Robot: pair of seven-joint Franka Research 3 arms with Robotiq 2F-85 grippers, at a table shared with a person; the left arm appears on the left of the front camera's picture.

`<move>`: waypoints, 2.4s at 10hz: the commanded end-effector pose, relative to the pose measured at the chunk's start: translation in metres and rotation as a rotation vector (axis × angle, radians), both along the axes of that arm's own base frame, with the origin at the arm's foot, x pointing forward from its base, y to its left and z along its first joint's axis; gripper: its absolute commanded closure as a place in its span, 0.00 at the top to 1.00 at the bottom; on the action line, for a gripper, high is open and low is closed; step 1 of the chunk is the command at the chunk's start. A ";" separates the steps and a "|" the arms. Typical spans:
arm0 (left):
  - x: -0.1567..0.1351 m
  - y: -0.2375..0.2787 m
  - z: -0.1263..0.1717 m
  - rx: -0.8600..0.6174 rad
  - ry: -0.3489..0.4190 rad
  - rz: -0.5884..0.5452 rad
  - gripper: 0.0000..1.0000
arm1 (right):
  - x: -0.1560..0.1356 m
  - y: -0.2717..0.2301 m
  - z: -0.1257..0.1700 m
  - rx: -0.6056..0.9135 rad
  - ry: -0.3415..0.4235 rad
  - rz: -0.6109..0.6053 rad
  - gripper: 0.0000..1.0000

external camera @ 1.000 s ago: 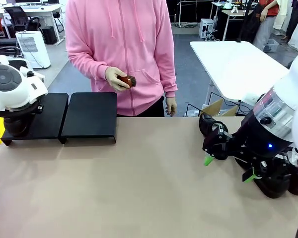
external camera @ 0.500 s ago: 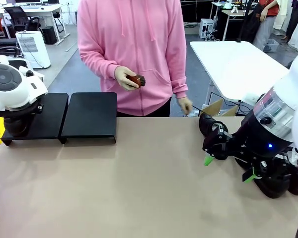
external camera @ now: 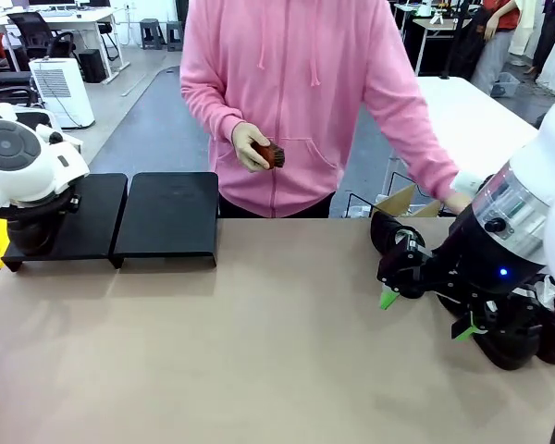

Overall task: Organize the shoes by placing them on the stand.
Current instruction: Pick up one Shoe and place it in the middle of the table.

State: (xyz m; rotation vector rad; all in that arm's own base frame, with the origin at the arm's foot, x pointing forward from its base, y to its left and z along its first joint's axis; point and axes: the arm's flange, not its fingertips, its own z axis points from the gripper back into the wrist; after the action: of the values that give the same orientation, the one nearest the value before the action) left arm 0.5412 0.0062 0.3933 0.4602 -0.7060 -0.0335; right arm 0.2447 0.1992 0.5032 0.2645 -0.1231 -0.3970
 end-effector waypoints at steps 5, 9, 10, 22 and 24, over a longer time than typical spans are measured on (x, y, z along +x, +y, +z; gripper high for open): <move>-0.045 -0.040 0.048 -0.072 -0.088 -0.066 0.66 | 0.001 0.002 0.001 0.008 -0.010 0.003 1.00; -0.131 -0.061 0.084 -0.267 0.084 -0.072 0.66 | 0.001 0.002 0.001 0.008 -0.010 0.003 1.00; -0.143 -0.062 0.087 -0.316 0.182 -0.095 0.66 | 0.001 0.002 0.001 0.008 -0.010 0.003 1.00; -0.153 -0.056 0.118 -0.491 0.351 -0.133 0.66 | 0.157 -0.053 0.017 -0.292 -0.079 0.327 1.00; -0.153 -0.056 0.118 -0.491 0.351 -0.133 0.66 | 0.214 -0.062 -0.007 -0.305 -0.037 0.299 1.00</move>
State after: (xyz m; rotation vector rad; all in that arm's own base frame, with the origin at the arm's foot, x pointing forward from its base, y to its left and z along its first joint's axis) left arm 0.3898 -0.0522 0.5123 -0.0491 -0.3795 -0.0525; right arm 0.4308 0.1375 0.4967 -0.0037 -0.1941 -0.0857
